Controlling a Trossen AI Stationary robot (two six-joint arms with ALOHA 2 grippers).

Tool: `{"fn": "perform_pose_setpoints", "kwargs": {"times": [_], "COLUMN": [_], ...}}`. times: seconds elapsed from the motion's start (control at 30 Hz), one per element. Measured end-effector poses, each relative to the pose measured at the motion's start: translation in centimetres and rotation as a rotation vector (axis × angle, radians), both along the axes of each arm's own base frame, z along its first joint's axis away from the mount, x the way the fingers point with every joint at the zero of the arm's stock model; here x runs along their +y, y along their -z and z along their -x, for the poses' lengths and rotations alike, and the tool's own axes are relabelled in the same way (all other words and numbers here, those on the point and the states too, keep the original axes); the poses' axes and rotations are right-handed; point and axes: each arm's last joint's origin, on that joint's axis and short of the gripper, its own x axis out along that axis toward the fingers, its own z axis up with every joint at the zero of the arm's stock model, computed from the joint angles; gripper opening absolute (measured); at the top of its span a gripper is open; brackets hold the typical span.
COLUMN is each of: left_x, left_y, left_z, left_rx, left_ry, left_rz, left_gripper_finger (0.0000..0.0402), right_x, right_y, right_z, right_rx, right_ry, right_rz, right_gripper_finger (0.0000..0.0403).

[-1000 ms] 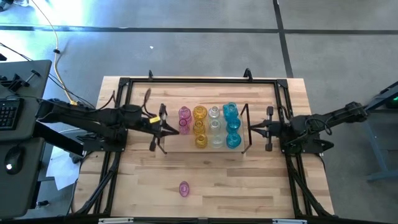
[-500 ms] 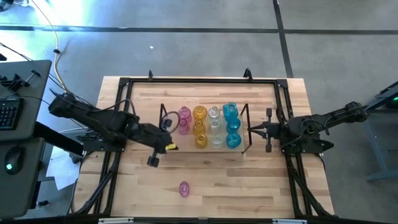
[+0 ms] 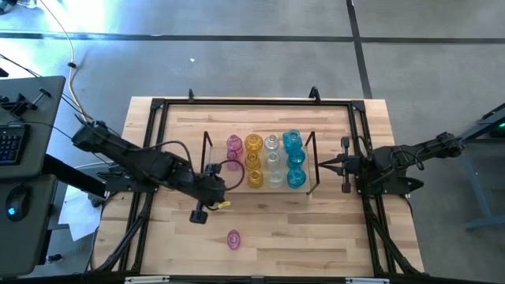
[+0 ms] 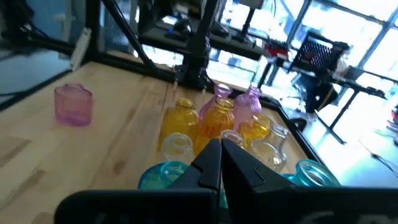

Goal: Sort vases onto shelf
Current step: Put the purple vase aligned with the other purple vases on the shelf

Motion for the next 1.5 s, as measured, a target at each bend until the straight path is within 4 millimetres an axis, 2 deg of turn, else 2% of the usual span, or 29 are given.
{"fn": "perform_pose_setpoints", "kwargs": {"times": [0.27, 0.53, 0.83, 0.97, 1.17, 1.33, 1.5], "left_x": [-1.0, -1.4, -1.8, -2.1, -3.8, -6.0, -8.5], "left_y": [2.2, 3.8, 3.9, 3.2, 1.8, 2.5, 4.5], "left_z": [-1.7, -2.7, -2.9, -3.1, -3.9, -4.6, -5.4], "left_rx": [0.092, 0.153, 0.171, 0.157, 0.117, 0.137, 0.185], "left_ry": [0.037, -0.028, -0.046, -0.044, 0.011, 0.115, 0.247], "left_rz": [0.055, 0.074, 0.155, 0.169, 0.18, 0.122, 0.049], "left_gripper_finger": [0.0007, 0.0021, 0.0075, 0.0105, 0.0141, 0.0157, 0.017], "right_x": [-0.2, -1.2, -1.2, -1.2, -1.2, -1.2, -1.1], "right_y": [3.6, 3.6, 4.5, 4.6, 4.6, 4.6, 4.8], "right_z": [0.6, 1.9, 1.8, 1.8, 1.8, 1.8, 1.8], "right_rx": [-0.095, -0.178, -0.1, -0.091, -0.093, -0.091, -0.081], "right_ry": [-0.009, 0.193, 0.207, 0.21, 0.211, 0.211, 0.211], "right_rz": [0.005, -0.008, -0.064, -0.071, -0.075, -0.074, -0.07], "right_gripper_finger": [0.0, 0.0, 0.0, 0.0, 0.0, 0.0, 0.0]}}
